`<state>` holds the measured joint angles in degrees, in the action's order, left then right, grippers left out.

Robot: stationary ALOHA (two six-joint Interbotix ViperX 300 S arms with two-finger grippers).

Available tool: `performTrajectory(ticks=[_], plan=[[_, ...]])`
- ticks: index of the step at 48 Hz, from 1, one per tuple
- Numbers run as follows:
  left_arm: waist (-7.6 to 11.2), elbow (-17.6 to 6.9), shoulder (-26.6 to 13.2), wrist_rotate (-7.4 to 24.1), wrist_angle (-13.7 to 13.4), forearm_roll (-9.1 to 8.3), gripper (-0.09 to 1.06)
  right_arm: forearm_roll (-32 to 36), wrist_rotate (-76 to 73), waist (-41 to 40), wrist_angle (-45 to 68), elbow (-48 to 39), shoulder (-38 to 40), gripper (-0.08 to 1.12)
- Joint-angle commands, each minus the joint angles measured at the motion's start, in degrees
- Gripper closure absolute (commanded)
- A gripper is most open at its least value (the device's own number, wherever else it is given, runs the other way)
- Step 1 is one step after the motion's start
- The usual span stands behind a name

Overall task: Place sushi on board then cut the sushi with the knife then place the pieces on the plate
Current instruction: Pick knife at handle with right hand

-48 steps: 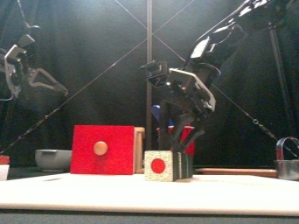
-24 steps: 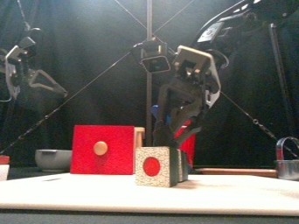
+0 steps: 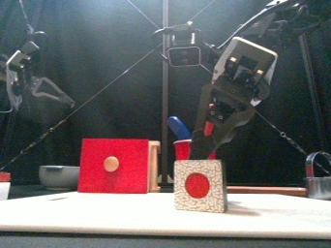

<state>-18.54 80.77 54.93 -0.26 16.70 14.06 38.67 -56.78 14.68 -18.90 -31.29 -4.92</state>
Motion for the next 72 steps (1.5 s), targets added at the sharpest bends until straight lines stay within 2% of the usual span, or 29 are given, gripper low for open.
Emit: performTrajectory(ticks=[1,12,24,29,36,43,52,62,66,72], plan=[[-0.26,-1.14,-0.26,0.0,0.26,0.0,0.88,0.18,-0.09,0.0,0.26,0.09,5.1,0.15],[-0.09,-1.14,-0.35,0.0,0.26,0.0,0.88,1.76,-0.09,-0.26,-2.29,-2.64,15.12,0.15],[-0.26,-1.23,-0.44,0.35,0.26,-0.09,0.88,1.76,3.25,-0.53,-27.51,-5.45,24.17,0.15],[-0.53,-1.23,-0.62,0.44,0.35,-0.09,0.88,-1.05,11.07,-2.99,-31.46,-4.13,25.93,0.16],[-0.88,-1.14,-0.62,0.35,0.35,-0.09,0.88,-2.9,23.99,-7.91,-31.64,-0.97,23.99,0.16],[-1.05,-0.97,-0.7,0.35,0.35,0.0,0.88,-3.34,35.07,-10.99,-31.46,2.81,17.93,0.16],[-1.49,-0.97,-0.7,0.35,0.26,0.0,0.88,-2.99,40.25,-13.01,-31.64,5.89,11.87,0.16],[-1.67,-0.35,-0.7,0.35,0.26,0.0,0.88,-1.58,40.25,-13.89,-32.7,7.47,9.23,0.17],[-1.76,-0.18,-0.7,0.26,0.18,0.0,0.88,-1.49,40.34,-14.24,-33.84,7.91,8.7,0.22],[-1.67,0.0,-0.7,0.26,0.18,0.0,0.88,-1.67,40.25,-14.24,-34.1,8.61,8.61,0.38]])
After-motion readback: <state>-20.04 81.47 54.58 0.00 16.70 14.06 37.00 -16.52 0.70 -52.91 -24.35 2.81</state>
